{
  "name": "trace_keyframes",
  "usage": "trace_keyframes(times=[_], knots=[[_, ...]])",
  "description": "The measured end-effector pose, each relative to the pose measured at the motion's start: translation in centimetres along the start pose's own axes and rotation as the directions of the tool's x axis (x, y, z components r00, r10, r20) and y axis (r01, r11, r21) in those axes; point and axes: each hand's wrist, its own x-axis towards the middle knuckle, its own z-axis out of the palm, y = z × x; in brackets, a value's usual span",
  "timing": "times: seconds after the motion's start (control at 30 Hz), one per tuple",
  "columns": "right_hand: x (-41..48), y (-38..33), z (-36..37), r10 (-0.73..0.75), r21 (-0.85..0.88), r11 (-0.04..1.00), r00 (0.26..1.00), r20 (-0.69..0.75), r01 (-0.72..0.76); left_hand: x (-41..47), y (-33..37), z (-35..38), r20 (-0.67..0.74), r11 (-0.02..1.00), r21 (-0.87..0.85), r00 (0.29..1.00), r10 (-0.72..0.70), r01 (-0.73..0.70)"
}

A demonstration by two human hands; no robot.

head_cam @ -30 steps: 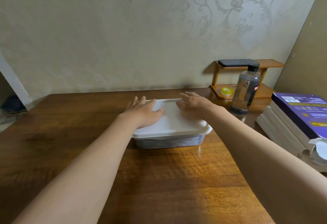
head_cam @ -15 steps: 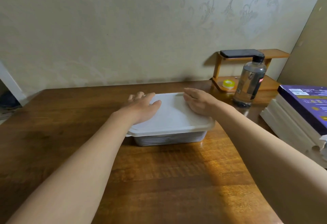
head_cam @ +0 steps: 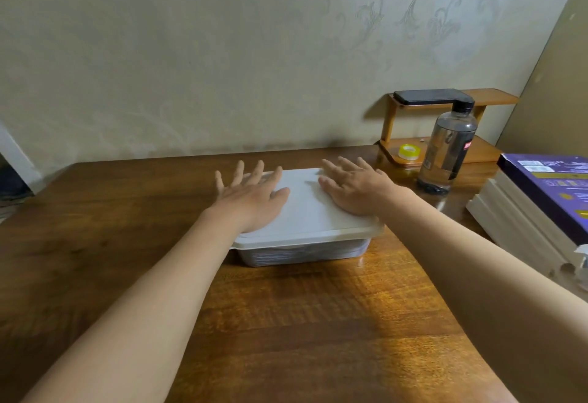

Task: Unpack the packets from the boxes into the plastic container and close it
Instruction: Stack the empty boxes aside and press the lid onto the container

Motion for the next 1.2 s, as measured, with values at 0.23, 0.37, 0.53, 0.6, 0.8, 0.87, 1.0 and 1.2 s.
trace_keyframes(times=[0.23,0.37,0.53,0.6,0.8,0.87,1.0,1.2], knots=[[0.8,-0.4,-0.1,-0.159,-0.12,0.981,0.987,-0.02,0.155,0.7,0.9,-0.4,0.02,0.998,0.045,0.999,0.05,-0.051],[1.1,-0.8,0.0,-0.186,-0.154,0.971,0.983,0.007,0.184,1.3,2.2,0.2,0.037,0.999,0.031,0.999,0.02,-0.021],[1.5,-0.9,0.4,-0.126,-0.19,0.972,0.99,0.058,0.135,1.6,2.0,0.7,0.038,1.0,0.005,0.999,0.031,-0.031],[1.3,-1.0,0.7,-0.149,-0.216,0.966,0.989,-0.002,0.145,1.6,2.0,0.8,0.027,0.999,0.012,0.999,0.03,-0.031],[-0.5,-1.5,0.6,-0.187,-0.178,0.971,0.973,-0.134,0.162,1.4,2.1,0.9,0.005,0.999,0.031,1.0,0.024,-0.024],[-1.6,-1.8,0.8,-0.163,-0.183,0.97,0.987,-0.012,0.158,1.4,2.1,0.9,0.002,0.999,0.024,1.0,0.03,-0.03],[-2.7,-2.2,1.0,-0.155,-0.217,0.961,0.985,0.079,0.169,1.2,2.1,0.8,0.004,0.999,0.013,0.999,0.041,-0.041],[-2.6,-2.5,1.1,-0.137,-0.266,0.951,0.986,0.099,0.159,0.5,2.0,-0.4,0.113,0.999,0.005,0.993,0.045,-0.046]])
